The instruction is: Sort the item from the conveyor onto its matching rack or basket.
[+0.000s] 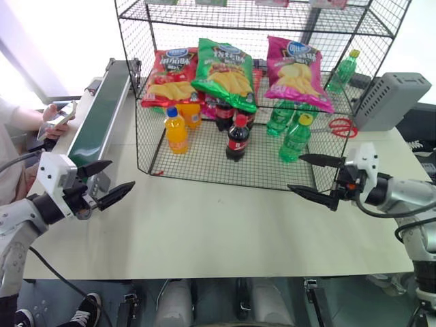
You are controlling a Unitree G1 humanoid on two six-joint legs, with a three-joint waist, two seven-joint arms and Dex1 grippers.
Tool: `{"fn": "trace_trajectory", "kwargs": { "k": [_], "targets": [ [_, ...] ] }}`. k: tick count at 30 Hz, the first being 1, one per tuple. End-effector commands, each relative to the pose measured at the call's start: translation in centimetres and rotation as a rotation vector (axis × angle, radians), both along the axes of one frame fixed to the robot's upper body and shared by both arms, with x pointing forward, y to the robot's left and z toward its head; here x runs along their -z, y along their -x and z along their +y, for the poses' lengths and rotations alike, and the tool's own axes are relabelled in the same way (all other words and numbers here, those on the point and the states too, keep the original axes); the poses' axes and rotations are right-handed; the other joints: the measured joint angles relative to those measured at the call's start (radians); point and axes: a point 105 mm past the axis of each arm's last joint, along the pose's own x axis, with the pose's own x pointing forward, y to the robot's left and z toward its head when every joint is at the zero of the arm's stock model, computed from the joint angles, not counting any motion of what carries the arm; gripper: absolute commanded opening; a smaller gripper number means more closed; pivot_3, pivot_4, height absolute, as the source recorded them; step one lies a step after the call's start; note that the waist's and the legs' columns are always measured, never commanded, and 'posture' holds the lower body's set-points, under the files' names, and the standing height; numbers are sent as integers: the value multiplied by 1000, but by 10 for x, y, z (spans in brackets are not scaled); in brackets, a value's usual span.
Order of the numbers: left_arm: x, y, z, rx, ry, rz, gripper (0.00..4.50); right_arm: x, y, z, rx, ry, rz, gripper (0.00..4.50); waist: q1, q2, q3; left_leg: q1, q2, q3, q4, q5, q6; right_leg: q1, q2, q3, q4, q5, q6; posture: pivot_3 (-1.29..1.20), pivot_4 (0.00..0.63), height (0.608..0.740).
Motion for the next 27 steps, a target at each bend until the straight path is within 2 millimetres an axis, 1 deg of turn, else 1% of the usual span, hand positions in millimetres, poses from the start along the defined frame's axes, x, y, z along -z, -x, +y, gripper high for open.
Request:
{"fn": "trace_trajectory", "kwargs": {
  "k": [1, 4, 6, 9, 27],
  "targets": [
    [-9, 0, 6, -27, -57, -55, 4500, -6, -1, 2, -7, -1, -44, 4417, 0, 0, 0, 0, 0, 0, 0, 0, 0, 0, 0, 0, 0, 0, 0, 0, 150, 740],
    [-10, -4, 11, -64, -21, -30, 4500, -4, -2, 2, -4, 12, -43, 4417, 0, 0, 0, 0, 0, 0, 0, 0, 0, 0, 0, 0, 0, 0, 0, 0, 150, 740],
    [-15, -4, 10, -54, 6, -45, 4500, -4, -3, 2, 3, 2, -43, 4417, 0, 0, 0, 0, 0, 0, 0, 0, 0, 0, 0, 0, 0, 0, 0, 0, 150, 740],
    [-16, -5, 10, -50, -16, -54, 4500, -3, -2, 3, 0, 5, -38, 4417, 0, 0, 0, 0, 0, 0, 0, 0, 0, 0, 0, 0, 0, 0, 0, 0, 150, 740],
    [-14, -7, 8, -30, -26, -64, 4500, 0, -4, 2, -3, 39, -44, 4417, 0, 0, 0, 0, 0, 0, 0, 0, 0, 0, 0, 0, 0, 0, 0, 0, 150, 740]
  ]
}}
